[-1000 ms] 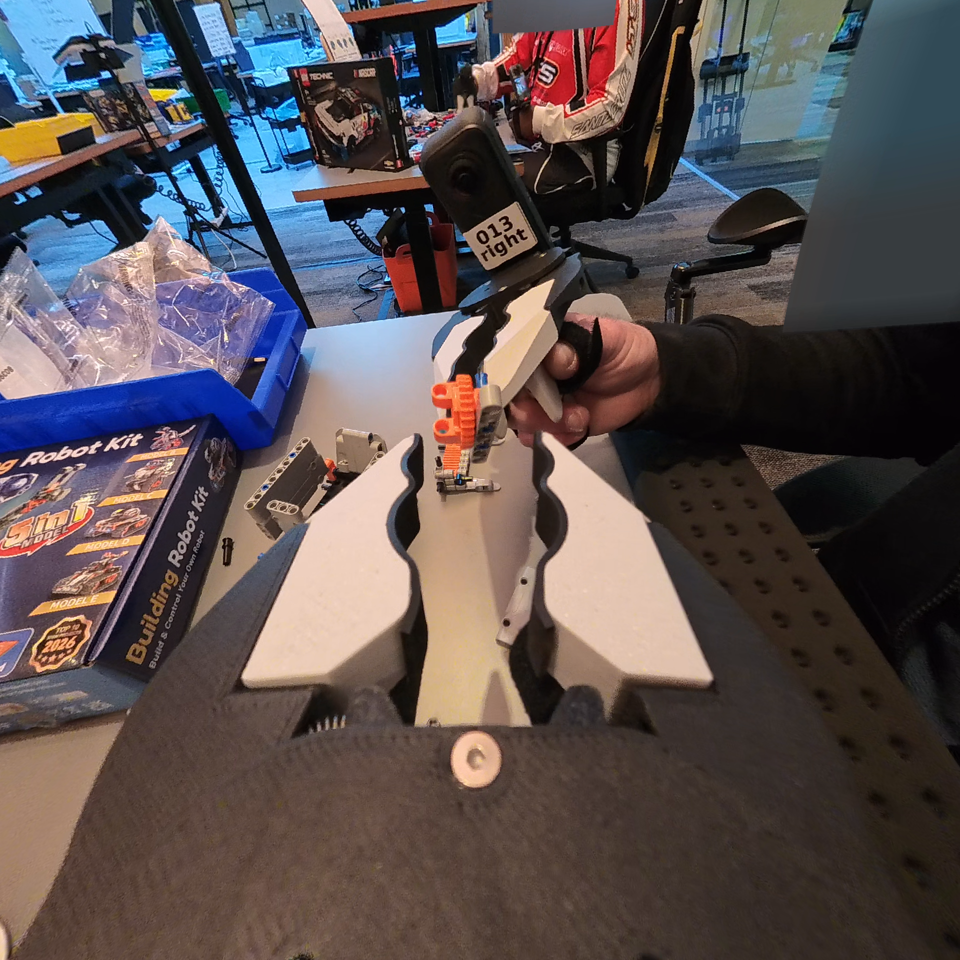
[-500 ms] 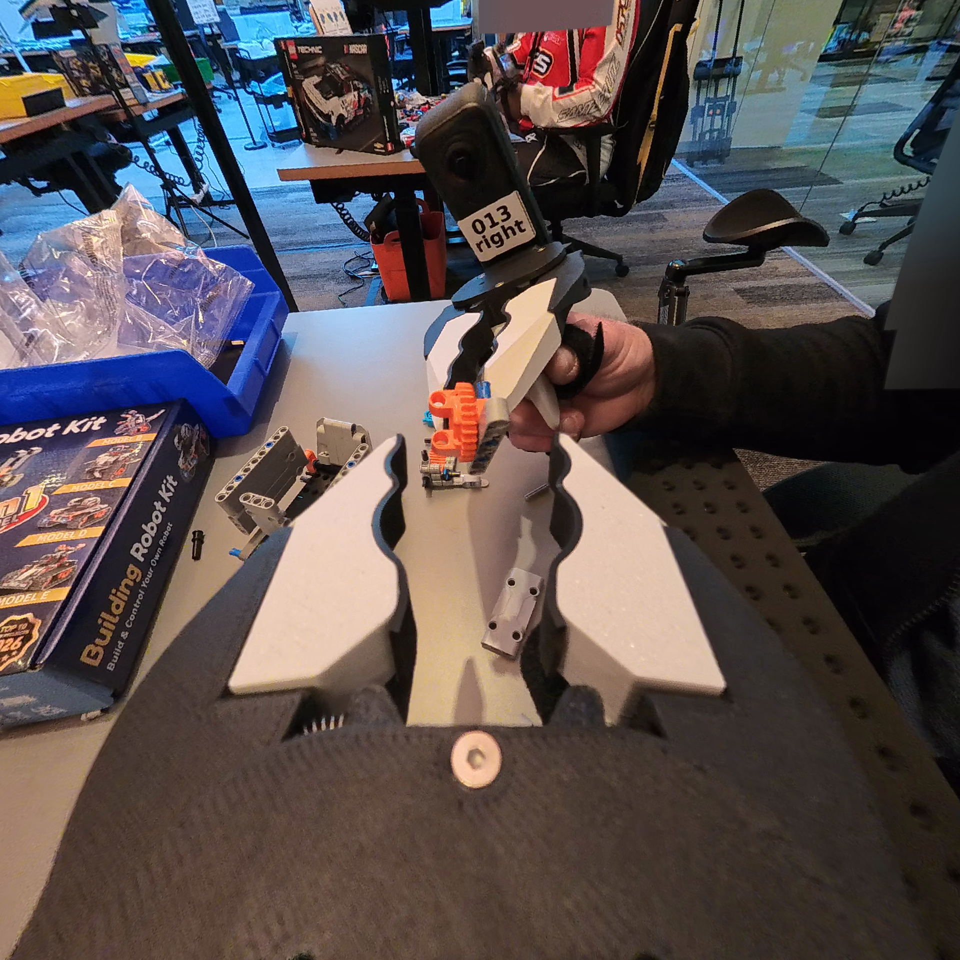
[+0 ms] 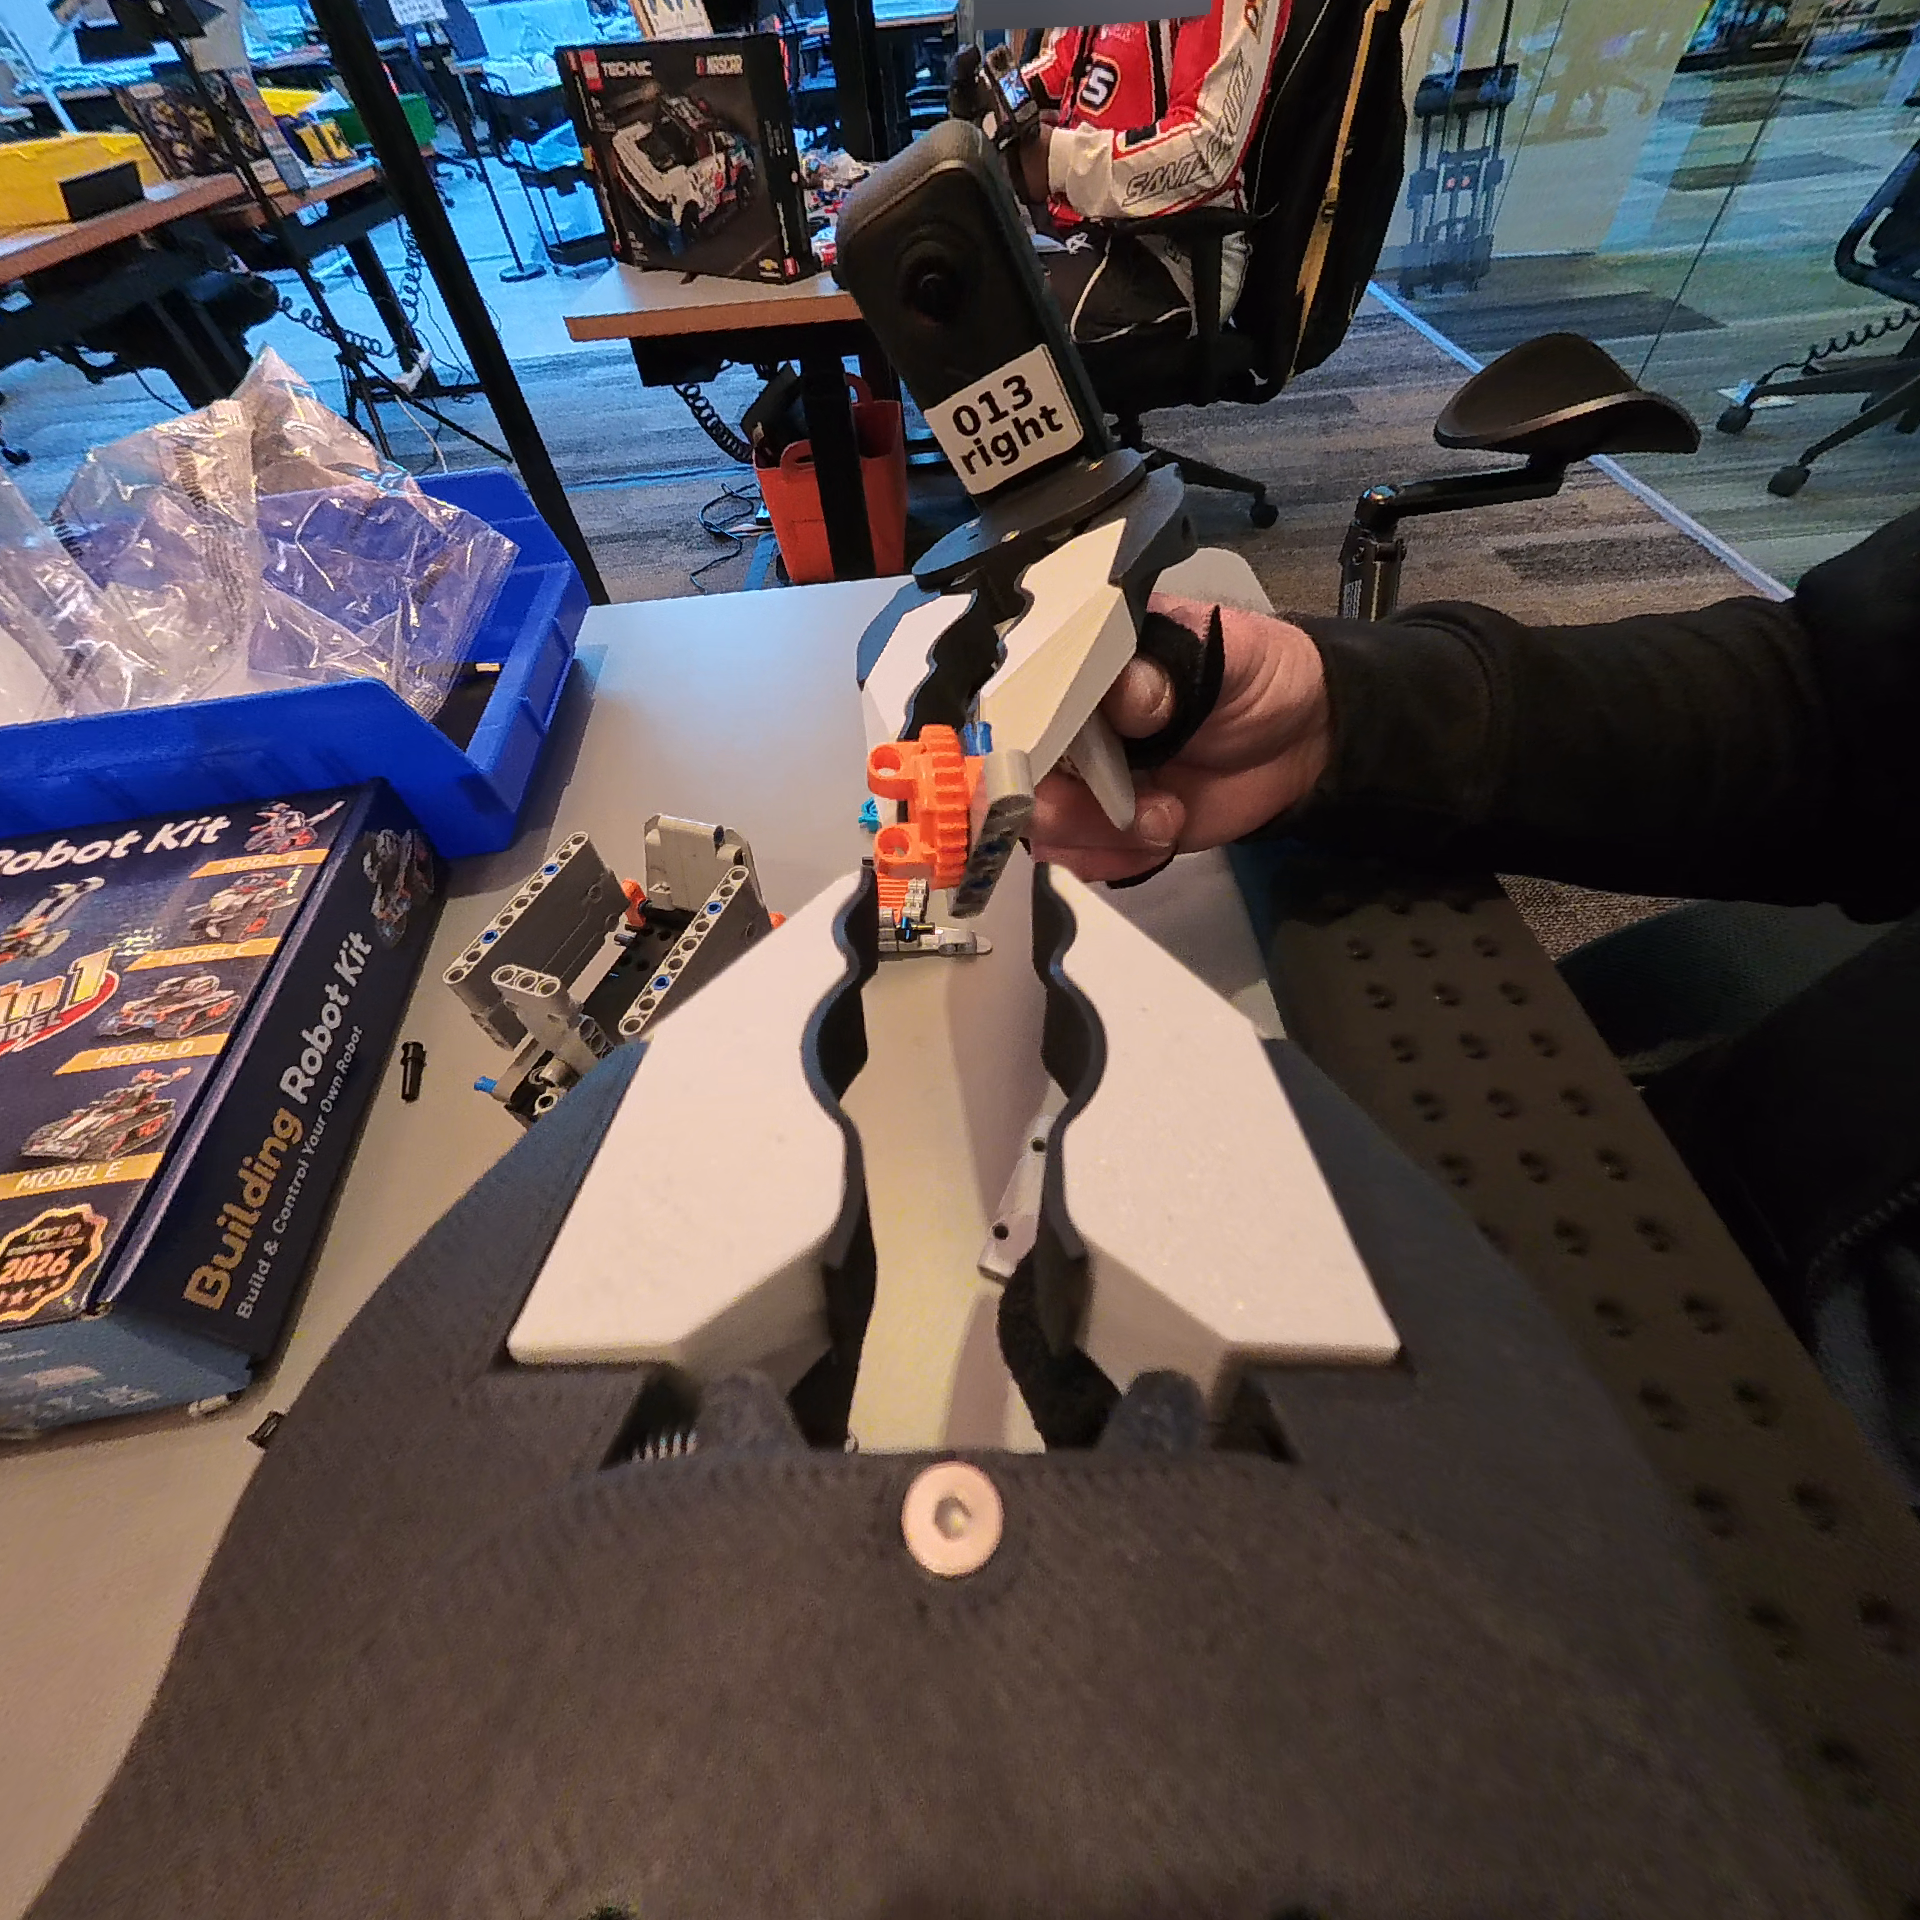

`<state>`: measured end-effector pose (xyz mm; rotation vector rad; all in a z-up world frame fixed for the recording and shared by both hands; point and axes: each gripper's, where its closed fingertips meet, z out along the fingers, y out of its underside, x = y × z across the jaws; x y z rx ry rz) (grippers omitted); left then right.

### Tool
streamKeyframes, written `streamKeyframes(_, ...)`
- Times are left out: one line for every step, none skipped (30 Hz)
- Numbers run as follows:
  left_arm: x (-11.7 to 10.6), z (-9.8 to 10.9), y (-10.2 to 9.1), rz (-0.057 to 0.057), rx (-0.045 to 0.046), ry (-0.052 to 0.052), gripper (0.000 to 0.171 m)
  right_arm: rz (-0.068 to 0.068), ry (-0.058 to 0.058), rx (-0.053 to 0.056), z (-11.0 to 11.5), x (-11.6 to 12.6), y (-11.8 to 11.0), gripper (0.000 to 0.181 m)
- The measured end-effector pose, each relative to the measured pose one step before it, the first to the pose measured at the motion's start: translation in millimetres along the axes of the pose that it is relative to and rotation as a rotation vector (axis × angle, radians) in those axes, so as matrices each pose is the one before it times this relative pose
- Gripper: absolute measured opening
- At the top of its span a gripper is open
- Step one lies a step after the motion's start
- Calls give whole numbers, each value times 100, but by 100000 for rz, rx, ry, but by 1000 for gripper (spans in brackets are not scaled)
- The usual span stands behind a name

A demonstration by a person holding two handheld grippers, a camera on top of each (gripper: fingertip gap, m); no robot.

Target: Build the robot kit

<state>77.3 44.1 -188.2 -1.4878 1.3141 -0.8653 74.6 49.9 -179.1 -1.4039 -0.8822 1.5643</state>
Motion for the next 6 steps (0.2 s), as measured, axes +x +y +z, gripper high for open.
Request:
streamKeyframes(-53,1,45,188,-121,-301,26,-130,162,-9,-19,27,-10,12)
streamKeyframes(-34,1,61,-86,-317,-31,25,-202,210,-49,-23,21,3,12)
streamKeyframes(-7,14,66,-183,-312,100,25,-154,98,44,-18,-3,3,12)
streamKeyframes(-20,-2,44,-12,-85,-9,23,-89,35,69,-14,-2,-17,12)
streamKeyframes(-37,-16,20,21,-30,-167,22,-35,98,-30,-24,33,16,12)
streamKeyframes(-53,-6,59,-164,-285,-189,21,-9,168,-26,-23,37,6,12)
